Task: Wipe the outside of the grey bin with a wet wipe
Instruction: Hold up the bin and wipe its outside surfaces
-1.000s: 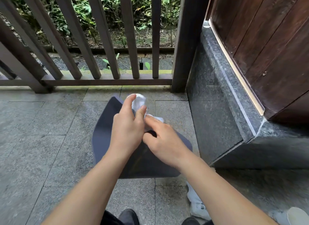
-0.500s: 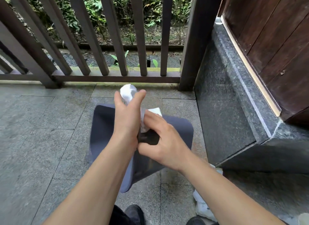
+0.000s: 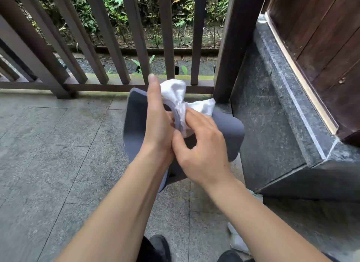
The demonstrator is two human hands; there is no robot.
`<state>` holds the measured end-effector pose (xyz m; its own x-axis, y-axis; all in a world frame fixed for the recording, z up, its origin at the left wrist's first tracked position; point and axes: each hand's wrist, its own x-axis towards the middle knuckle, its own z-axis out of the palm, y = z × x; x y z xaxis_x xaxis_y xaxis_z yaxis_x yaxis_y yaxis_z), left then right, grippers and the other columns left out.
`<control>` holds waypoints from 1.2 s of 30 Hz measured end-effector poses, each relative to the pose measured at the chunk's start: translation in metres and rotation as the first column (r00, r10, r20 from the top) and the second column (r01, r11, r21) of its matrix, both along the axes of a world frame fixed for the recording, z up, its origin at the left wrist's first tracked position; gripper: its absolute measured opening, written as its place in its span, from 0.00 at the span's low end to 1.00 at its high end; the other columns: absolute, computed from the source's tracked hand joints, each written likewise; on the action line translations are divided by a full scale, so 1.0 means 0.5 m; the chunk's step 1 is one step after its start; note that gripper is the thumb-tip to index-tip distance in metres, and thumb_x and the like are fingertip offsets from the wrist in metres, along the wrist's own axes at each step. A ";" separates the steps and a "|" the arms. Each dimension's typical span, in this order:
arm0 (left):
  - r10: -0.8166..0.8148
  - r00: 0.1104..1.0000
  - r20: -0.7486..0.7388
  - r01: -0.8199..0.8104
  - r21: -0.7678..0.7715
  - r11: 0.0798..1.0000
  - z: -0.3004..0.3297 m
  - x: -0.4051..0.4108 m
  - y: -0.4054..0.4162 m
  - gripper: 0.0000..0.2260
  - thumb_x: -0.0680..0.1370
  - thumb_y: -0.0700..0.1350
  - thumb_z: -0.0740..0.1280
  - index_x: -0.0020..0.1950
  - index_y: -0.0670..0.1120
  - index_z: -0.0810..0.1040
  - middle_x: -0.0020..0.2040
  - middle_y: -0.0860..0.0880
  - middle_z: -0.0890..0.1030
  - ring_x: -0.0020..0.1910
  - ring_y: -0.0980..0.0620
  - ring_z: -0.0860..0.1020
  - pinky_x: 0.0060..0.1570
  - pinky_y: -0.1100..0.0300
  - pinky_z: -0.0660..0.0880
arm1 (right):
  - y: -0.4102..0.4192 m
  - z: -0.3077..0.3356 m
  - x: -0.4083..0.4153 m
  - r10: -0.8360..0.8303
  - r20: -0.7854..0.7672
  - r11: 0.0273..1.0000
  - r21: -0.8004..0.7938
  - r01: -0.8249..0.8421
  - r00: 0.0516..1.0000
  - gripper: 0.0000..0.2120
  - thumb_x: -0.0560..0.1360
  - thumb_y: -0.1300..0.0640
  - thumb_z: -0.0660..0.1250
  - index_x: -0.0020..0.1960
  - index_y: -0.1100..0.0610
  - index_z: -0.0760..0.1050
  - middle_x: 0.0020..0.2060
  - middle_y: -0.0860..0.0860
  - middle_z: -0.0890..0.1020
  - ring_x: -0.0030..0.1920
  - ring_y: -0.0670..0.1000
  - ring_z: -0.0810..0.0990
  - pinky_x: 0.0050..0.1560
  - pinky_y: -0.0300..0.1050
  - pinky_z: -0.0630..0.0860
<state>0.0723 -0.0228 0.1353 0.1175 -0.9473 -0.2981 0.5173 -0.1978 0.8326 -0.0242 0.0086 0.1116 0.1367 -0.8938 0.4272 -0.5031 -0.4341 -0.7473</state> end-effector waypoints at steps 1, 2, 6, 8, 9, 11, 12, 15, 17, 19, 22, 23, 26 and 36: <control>-0.038 0.999 0.007 0.038 0.004 0.999 -0.005 -0.004 0.001 0.34 0.76 0.74 0.57 0.32 0.48 0.85 0.28 0.44 0.76 0.30 0.47 0.79 0.36 0.56 0.79 | 0.001 0.001 -0.002 -0.019 -0.013 1.000 0.010 0.019 1.000 0.07 0.75 0.55 0.66 0.51 0.54 0.78 0.48 0.45 0.82 0.52 0.49 0.77 0.55 0.46 0.74; -0.055 0.998 0.028 0.055 0.002 0.999 -0.012 -0.009 0.000 0.35 0.77 0.74 0.56 0.27 0.49 0.84 0.26 0.46 0.76 0.26 0.49 0.78 0.31 0.59 0.78 | 0.001 0.000 -0.004 -0.042 -0.036 0.999 0.019 0.042 0.998 0.05 0.75 0.53 0.67 0.50 0.53 0.78 0.46 0.45 0.81 0.51 0.48 0.76 0.53 0.44 0.74; -0.076 0.995 -0.065 0.076 -0.006 0.997 -0.016 -0.031 0.006 0.32 0.76 0.73 0.58 0.24 0.54 0.82 0.34 0.46 0.76 0.37 0.44 0.78 0.44 0.54 0.78 | -0.007 -0.001 -0.016 -0.185 -0.154 0.982 -0.007 0.187 0.971 0.03 0.74 0.51 0.68 0.46 0.50 0.76 0.38 0.41 0.75 0.47 0.47 0.75 0.40 0.39 0.62; -0.086 0.993 -0.087 0.088 0.025 0.996 -0.016 -0.033 0.004 0.30 0.75 0.73 0.59 0.27 0.53 0.83 0.36 0.46 0.79 0.44 0.43 0.79 0.51 0.52 0.77 | -0.013 0.000 -0.017 -0.218 -0.196 0.975 -0.015 0.220 0.956 0.05 0.74 0.52 0.68 0.42 0.52 0.74 0.35 0.43 0.74 0.44 0.49 0.75 0.37 0.41 0.58; -0.088 0.992 -0.091 0.094 0.061 0.994 -0.015 -0.036 0.002 0.29 0.75 0.73 0.60 0.35 0.50 0.86 0.40 0.45 0.82 0.49 0.43 0.80 0.56 0.52 0.75 | -0.015 -0.002 -0.018 -0.221 -0.212 0.975 -0.021 0.221 0.952 0.07 0.74 0.53 0.68 0.41 0.53 0.73 0.34 0.45 0.75 0.42 0.50 0.75 0.37 0.42 0.57; -0.050 0.993 -0.105 0.066 0.154 0.986 -0.014 -0.045 -0.005 0.39 0.75 0.72 0.62 0.73 0.43 0.75 0.68 0.43 0.78 0.66 0.41 0.77 0.69 0.50 0.70 | -0.016 -0.009 -0.022 -0.204 -0.217 0.979 -0.018 0.205 0.955 0.07 0.75 0.56 0.68 0.41 0.55 0.72 0.35 0.48 0.78 0.41 0.53 0.76 0.37 0.43 0.58; -0.014 0.994 -0.110 0.033 0.180 0.983 -0.020 -0.051 -0.011 0.41 0.76 0.71 0.62 0.83 0.48 0.60 0.77 0.43 0.69 0.70 0.40 0.75 0.72 0.46 0.69 | -0.016 -0.013 -0.026 -0.187 -0.207 0.982 -0.020 0.187 0.960 0.03 0.74 0.60 0.68 0.42 0.57 0.74 0.37 0.49 0.80 0.42 0.54 0.78 0.37 0.44 0.61; 0.136 0.988 -0.076 -0.127 0.109 0.986 -0.019 -0.064 -0.013 0.33 0.82 0.61 0.61 0.83 0.62 0.48 0.75 0.49 0.71 0.63 0.44 0.81 0.64 0.43 0.77 | -0.014 -0.016 -0.035 -0.145 -0.131 0.989 -0.026 0.142 0.981 0.14 0.69 0.69 0.66 0.52 0.61 0.80 0.46 0.54 0.85 0.49 0.54 0.81 0.47 0.47 0.74; 0.218 0.975 0.036 -0.220 0.050 0.974 -0.020 -0.065 -0.020 0.30 0.85 0.53 0.61 0.81 0.66 0.49 0.65 0.51 0.76 0.55 0.49 0.83 0.56 0.47 0.81 | -0.014 -0.015 -0.034 -0.142 -0.056 0.990 -0.005 0.142 0.988 0.15 0.68 0.71 0.65 0.53 0.61 0.80 0.43 0.53 0.85 0.43 0.52 0.79 0.44 0.42 0.73; 0.278 0.951 0.135 -0.285 0.037 0.958 -0.018 -0.053 -0.028 0.35 0.82 0.44 0.63 0.81 0.67 0.50 0.55 0.46 0.81 0.43 0.48 0.81 0.45 0.50 0.81 | -0.009 -0.018 -0.027 -0.171 -0.009 0.985 0.021 0.171 0.985 0.15 0.68 0.70 0.65 0.52 0.59 0.80 0.34 0.50 0.77 0.36 0.48 0.66 0.39 0.40 0.66; 0.398 0.908 0.130 -0.410 0.075 0.909 -0.021 -0.013 -0.039 0.43 0.76 0.35 0.63 0.80 0.68 0.49 0.56 0.41 0.81 0.41 0.45 0.80 0.47 0.46 0.81 | 0.014 -0.027 -0.006 -0.183 0.020 0.982 0.051 0.181 0.983 0.16 0.68 0.68 0.66 0.55 0.58 0.81 0.34 0.49 0.75 0.37 0.42 0.65 0.39 0.40 0.67; 0.412 0.899 0.147 -0.426 0.088 0.900 -0.023 0.000 -0.039 0.45 0.75 0.33 0.62 0.81 0.68 0.47 0.61 0.41 0.80 0.45 0.43 0.82 0.52 0.43 0.81 | 0.025 -0.031 0.002 -0.157 0.024 0.986 0.062 0.155 0.987 0.15 0.69 0.67 0.67 0.54 0.58 0.80 0.35 0.49 0.76 0.37 0.43 0.67 0.40 0.39 0.67; 0.391 0.881 0.265 -0.431 0.111 0.896 -0.033 0.016 -0.031 0.44 0.75 0.31 0.56 0.82 0.66 0.47 0.65 0.45 0.76 0.37 0.46 0.79 0.40 0.52 0.80 | 0.054 -0.047 0.019 -0.093 0.022 0.993 0.078 0.091 0.995 0.12 0.72 0.64 0.69 0.55 0.60 0.79 0.41 0.49 0.80 0.41 0.49 0.77 0.44 0.40 0.72; 0.216 0.857 0.468 -0.272 0.054 0.961 -0.015 0.081 0.000 0.40 0.69 0.28 0.50 0.71 0.61 0.77 0.43 0.45 0.81 0.28 0.57 0.63 0.26 0.65 0.67 | 0.064 -0.058 0.041 0.273 -0.056 0.951 0.170 -0.260 0.960 0.27 0.78 0.57 0.63 0.77 0.56 0.65 0.76 0.49 0.68 0.78 0.43 0.59 0.77 0.43 0.58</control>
